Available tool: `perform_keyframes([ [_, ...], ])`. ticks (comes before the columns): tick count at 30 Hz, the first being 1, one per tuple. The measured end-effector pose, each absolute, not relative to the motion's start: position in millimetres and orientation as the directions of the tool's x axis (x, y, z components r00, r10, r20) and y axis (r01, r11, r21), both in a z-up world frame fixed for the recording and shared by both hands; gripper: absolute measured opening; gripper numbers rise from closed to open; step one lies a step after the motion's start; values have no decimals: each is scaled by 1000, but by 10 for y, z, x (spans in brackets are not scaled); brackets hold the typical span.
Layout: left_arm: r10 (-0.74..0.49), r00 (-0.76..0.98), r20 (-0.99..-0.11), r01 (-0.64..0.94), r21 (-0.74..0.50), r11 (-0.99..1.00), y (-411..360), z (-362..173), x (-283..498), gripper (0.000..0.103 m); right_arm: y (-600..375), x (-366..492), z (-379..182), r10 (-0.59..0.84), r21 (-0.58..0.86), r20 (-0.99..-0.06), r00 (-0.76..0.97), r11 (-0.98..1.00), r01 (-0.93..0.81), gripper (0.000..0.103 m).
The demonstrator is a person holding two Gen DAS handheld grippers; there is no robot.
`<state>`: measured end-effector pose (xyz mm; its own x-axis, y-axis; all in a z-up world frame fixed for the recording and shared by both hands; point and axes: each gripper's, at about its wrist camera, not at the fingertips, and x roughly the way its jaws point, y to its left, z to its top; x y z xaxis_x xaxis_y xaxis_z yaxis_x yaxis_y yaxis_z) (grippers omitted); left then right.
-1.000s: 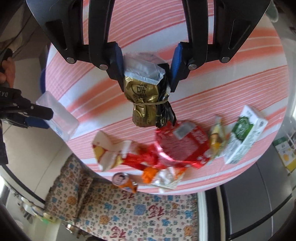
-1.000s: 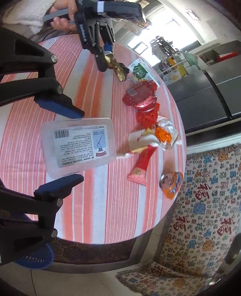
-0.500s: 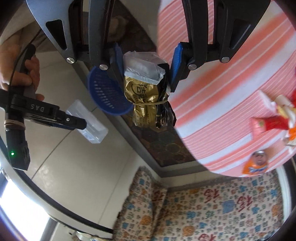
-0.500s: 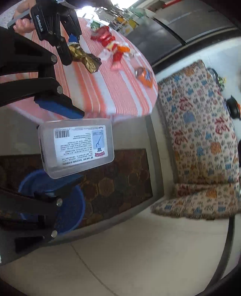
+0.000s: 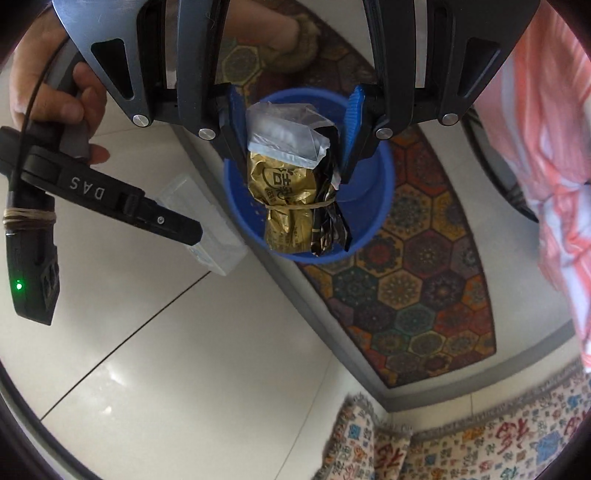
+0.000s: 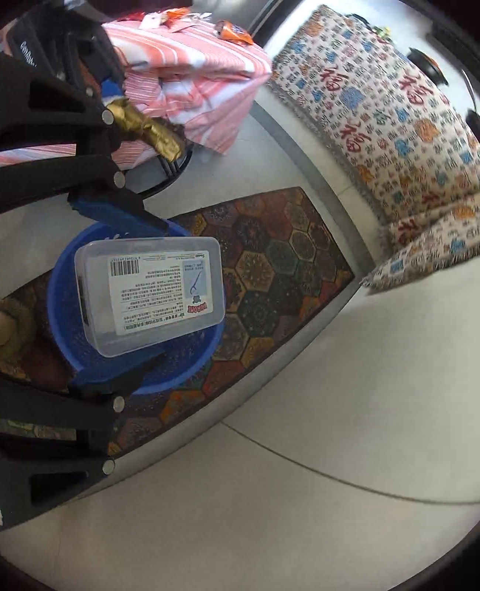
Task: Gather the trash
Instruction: 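Carry both items to the blue wastebasket and open both grippers to drop them, then move both tools back over the table toward the remaining trash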
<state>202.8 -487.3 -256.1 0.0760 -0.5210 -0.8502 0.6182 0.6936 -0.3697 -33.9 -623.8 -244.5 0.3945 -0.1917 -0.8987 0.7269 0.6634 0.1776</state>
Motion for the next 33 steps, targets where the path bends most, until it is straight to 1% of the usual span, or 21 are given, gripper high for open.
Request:
perform_keyframes([
  [6,-497,60,-866,624,-356,695,-5134,-2712,2051,45,-6415,-423,-2613,-164,220,-903,397,618,755,63],
  [9,-489,56,-871,631,-348,693,-5216,-2771,2063,49,-6478,-455,-2638,-155,238,-902,404,601,763,63],
  [10,-485,58,-872,635,-343,692,-5240,-2785,2057,55,-6497,-458,-2652,-148,250,-900,409,593,765,64],
  [11,-483,58,-874,639,-340,690,-5267,-2804,2057,67,-6512,-465,-2665,-142,262,-899,415,587,766,64],
  [13,-481,69,-874,640,-331,694,-5291,-2831,2066,75,-6548,-485,-2689,-128,283,-896,424,571,771,66],
  [18,-497,86,-863,620,-344,705,-5175,-2751,2085,76,-6585,-551,-2613,-153,297,-886,439,541,787,67],
  [19,-502,101,-859,620,-341,707,-5117,-2697,2075,76,-6574,-553,-2568,-169,288,-882,440,545,787,67],
  [21,-514,154,-844,631,-317,709,-4942,-2500,2012,80,-6507,-524,-2409,-228,247,-868,440,570,783,67],
  [23,-512,225,-829,639,-271,720,-4734,-2287,1922,88,-6379,-460,-2198,-292,209,-835,466,616,760,67],
  [25,-503,295,-812,637,-225,737,-4506,-2091,1822,93,-6213,-364,-2000,-355,148,-799,486,666,731,67],
  [26,-488,335,-806,629,-195,753,-4379,-1996,1770,96,-6117,-305,-1914,-386,110,-782,489,687,718,67],
  [30,-428,465,-775,571,-107,814,-3891,-1636,1619,99,-5721,-58,-1644,-465,0,-714,524,748,664,67],
  [32,-392,521,-758,529,-74,845,-3640,-1493,1559,102,-5531,48,-1539,-482,-37,-685,547,772,635,69],
  [33,-366,552,-749,502,-52,864,-3510,-1421,1520,102,-5432,96,-1491,-490,-53,-669,559,782,621,71],
])
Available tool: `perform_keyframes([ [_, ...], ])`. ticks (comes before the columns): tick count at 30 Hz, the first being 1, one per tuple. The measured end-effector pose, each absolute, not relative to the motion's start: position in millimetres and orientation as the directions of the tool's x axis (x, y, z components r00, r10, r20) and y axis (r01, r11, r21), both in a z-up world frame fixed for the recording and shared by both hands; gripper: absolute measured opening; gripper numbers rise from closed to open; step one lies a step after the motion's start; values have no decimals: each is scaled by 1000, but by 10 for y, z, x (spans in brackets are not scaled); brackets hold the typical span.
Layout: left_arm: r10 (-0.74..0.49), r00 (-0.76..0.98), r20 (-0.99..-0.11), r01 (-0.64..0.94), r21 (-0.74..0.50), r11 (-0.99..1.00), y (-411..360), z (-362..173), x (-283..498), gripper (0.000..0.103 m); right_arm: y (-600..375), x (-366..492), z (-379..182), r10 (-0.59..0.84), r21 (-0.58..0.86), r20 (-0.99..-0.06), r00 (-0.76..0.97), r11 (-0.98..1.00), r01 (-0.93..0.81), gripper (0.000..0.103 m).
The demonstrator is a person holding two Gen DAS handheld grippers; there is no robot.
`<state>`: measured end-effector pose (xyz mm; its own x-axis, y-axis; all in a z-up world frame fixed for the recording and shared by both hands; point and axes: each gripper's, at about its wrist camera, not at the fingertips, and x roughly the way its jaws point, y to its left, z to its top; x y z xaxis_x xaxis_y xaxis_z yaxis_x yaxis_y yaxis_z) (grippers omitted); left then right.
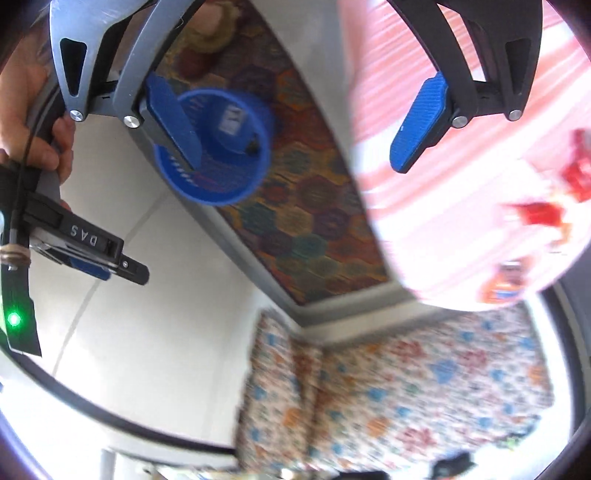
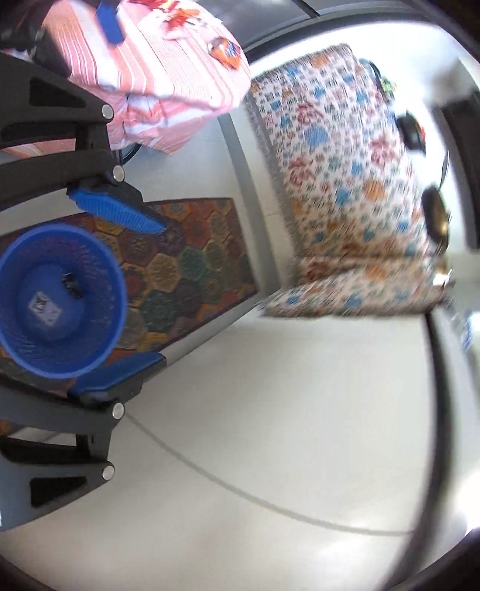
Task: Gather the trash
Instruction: 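Move both tools back over the table toward the remaining trash, then grasp the white-green milk carton with the left gripper while the right gripper grasps the crumpled paper cup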
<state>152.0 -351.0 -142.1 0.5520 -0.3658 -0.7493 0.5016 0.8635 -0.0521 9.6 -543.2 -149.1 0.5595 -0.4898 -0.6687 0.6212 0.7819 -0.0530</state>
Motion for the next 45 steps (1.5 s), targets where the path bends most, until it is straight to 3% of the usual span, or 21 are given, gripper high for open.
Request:
perform_keyframes([
  [3,-270,601,-753,416,6,909,-3189,-1332,1480,102,-5125,237,-1356,-494,-94,-623,606,817,569,78],
  [8,-223,624,-749,308,-27,951,-2557,-1267,1429,102,-4599,491,-1231,-463,-139,-580,670,867,479,80],
  [9,-200,636,-746,280,-19,960,-2445,-1275,1431,102,-4494,542,-1217,-451,-143,-576,682,877,459,84],
  [13,-10,692,-722,164,143,976,-2063,-1313,1429,102,-4079,741,-1180,-411,-169,-544,732,907,385,87],
  [15,37,702,-712,133,182,974,-1836,-1363,1452,102,-3886,868,-1185,-395,-196,-534,748,918,344,95],
  [16,30,692,-721,126,162,979,-1686,-1402,1477,102,-3788,909,-1209,-385,-208,-532,754,923,325,102],
  [17,13,679,-734,122,131,984,-1537,-1445,1511,102,-3684,959,-1232,-365,-210,-536,762,931,298,103],
  [22,40,631,-775,23,70,997,-817,-1732,1604,102,-3276,1149,-1372,-229,-148,-577,784,973,176,103],
  [26,87,565,-820,-101,36,994,-428,-1932,1621,102,-2856,1262,-1597,-196,-192,-608,769,977,97,103],
  [30,47,526,-849,-177,-56,983,-19,-2096,1680,102,-2495,1452,-1865,-66,-144,-698,713,988,-50,103],
  [33,99,505,-858,-212,-12,977,164,-2205,1733,102,-2320,1582,-2067,10,-67,-759,651,993,-93,103],
  [45,110,547,-830,-199,-1,980,1070,-2262,2379,103,-2227,1796,-2450,13,-43,-831,557,995,-89,103],
])
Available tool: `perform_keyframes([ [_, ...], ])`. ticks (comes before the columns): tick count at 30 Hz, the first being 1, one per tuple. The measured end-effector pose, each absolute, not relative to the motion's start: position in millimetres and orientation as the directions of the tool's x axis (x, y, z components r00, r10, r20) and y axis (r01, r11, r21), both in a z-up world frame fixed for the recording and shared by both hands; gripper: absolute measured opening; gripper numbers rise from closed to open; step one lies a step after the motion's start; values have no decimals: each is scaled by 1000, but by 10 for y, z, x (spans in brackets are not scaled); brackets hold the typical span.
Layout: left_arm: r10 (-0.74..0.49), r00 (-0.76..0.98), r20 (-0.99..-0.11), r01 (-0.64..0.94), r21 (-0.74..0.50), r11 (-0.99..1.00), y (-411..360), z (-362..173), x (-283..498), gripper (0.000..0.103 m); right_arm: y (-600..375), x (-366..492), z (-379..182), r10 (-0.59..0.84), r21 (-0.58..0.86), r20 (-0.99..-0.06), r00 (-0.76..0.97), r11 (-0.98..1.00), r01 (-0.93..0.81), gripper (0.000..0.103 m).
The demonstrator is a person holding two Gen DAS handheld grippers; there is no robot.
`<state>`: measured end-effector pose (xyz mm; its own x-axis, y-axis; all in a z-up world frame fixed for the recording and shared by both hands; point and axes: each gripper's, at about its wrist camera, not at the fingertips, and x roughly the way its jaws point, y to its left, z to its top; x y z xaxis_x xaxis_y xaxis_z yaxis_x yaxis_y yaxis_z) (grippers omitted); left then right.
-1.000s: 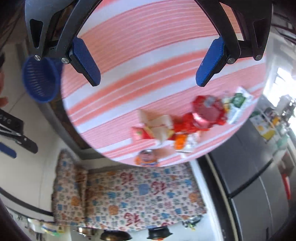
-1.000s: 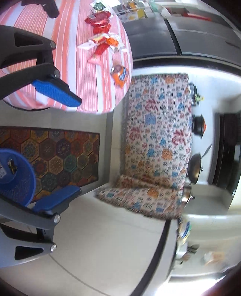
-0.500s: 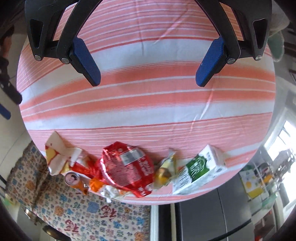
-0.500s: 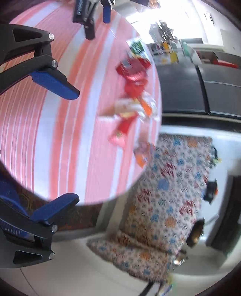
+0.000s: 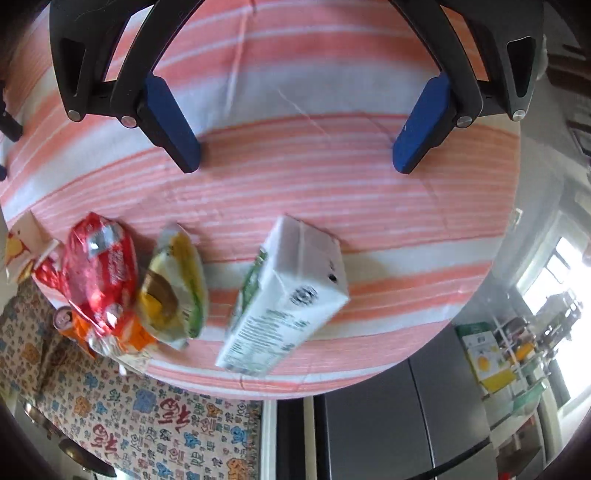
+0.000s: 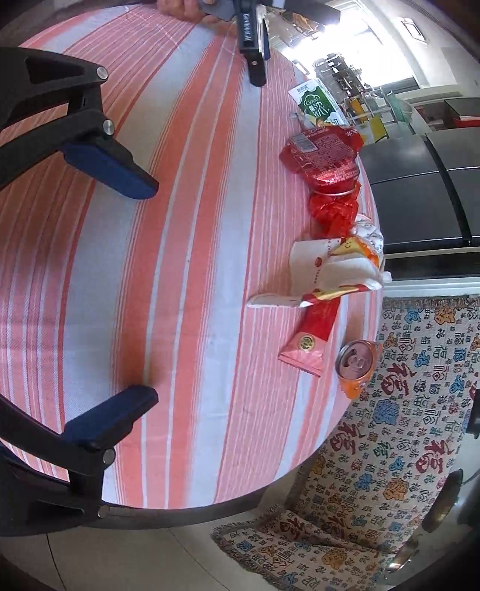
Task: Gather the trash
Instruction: 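Grasp the white-green milk carton with the left gripper while the right gripper grasps the crumpled paper cup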
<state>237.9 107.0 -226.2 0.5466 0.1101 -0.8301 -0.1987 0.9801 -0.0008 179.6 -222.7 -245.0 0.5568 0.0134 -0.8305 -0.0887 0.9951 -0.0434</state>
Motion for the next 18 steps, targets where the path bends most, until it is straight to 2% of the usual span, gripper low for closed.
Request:
perform_keyframes([
  [5,130,556,-821,-238,-7,971,1279,-2256,2638,103,-2320,1886,-2432,0,-41,-826,563,997,-61,103],
  [11,85,625,-776,-198,-53,979,1226,-2142,2691,102,-2318,2173,-2436,-4,-46,-847,531,997,-65,103],
  [13,73,639,-765,-176,-53,983,1173,-2113,2703,99,-2306,2285,-2445,-4,-46,-849,528,997,-67,102],
  [14,69,641,-764,-161,-46,986,1152,-2110,2709,92,-2296,2342,-2444,-4,-46,-848,529,997,-67,100],
  [16,69,638,-767,-133,-22,991,1099,-2124,2714,85,-2259,2428,-2419,7,-43,-842,540,996,-80,83],
  [18,83,640,-764,-118,9,993,1051,-2129,2721,82,-2212,2496,-2384,40,-24,-833,551,994,-109,73],
])
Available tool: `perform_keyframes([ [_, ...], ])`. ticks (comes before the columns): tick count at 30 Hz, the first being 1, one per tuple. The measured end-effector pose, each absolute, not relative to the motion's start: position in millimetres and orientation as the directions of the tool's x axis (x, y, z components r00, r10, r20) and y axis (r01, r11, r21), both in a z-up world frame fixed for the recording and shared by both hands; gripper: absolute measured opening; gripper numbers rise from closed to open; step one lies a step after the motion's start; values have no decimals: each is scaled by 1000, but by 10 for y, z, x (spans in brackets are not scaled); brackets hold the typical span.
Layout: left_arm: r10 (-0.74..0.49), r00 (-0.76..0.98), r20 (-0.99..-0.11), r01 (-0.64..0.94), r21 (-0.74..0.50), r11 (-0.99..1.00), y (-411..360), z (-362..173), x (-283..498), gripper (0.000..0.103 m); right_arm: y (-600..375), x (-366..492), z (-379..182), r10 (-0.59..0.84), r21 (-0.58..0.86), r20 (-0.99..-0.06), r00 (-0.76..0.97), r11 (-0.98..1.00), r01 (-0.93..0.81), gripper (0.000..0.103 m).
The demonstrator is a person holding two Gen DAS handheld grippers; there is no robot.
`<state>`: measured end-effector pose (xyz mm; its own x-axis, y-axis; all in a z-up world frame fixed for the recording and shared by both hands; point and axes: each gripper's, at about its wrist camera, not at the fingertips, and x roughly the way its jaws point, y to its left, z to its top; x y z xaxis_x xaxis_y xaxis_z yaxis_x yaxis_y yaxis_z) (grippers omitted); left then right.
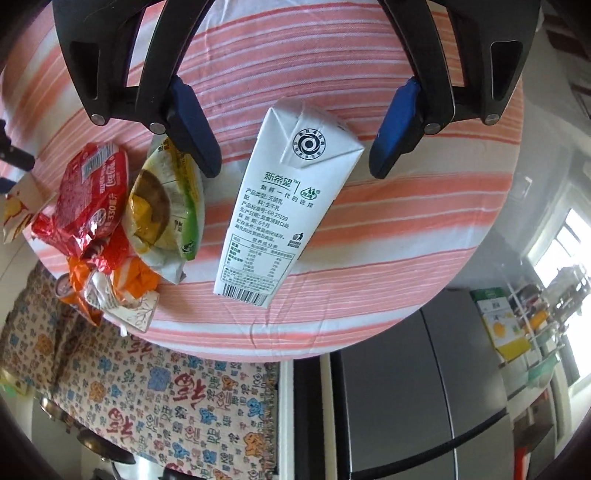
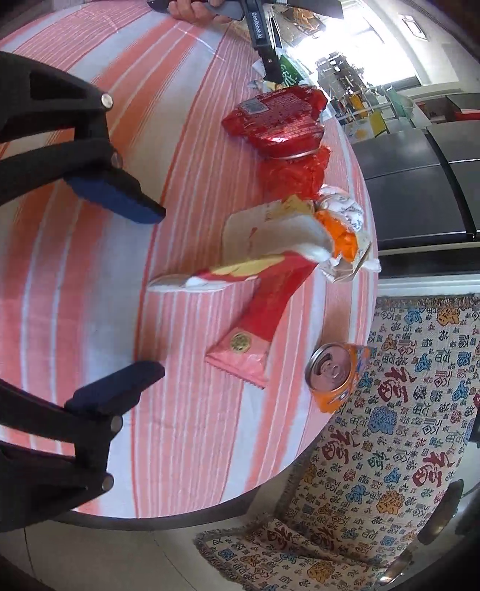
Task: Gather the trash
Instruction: 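Grasp the white-green milk carton with the left gripper while the right gripper grasps the crumpled paper cup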
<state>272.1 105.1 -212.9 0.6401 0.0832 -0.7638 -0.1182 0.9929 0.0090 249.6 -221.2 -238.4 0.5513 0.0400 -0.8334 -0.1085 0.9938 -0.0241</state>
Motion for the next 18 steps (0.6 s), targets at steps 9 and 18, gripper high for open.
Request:
perform_keyframes([
  [9,87,685,-724,-118,8,993,1106,-1996,2645,53,-2108,2624,-2317,90,23,-790,607,993,-117,15],
  [18,70,661,-747,-165,-54,985,1213,-1955,2335,50,-2220,2383,-2145,169,136,-773,612,986,-100,4],
])
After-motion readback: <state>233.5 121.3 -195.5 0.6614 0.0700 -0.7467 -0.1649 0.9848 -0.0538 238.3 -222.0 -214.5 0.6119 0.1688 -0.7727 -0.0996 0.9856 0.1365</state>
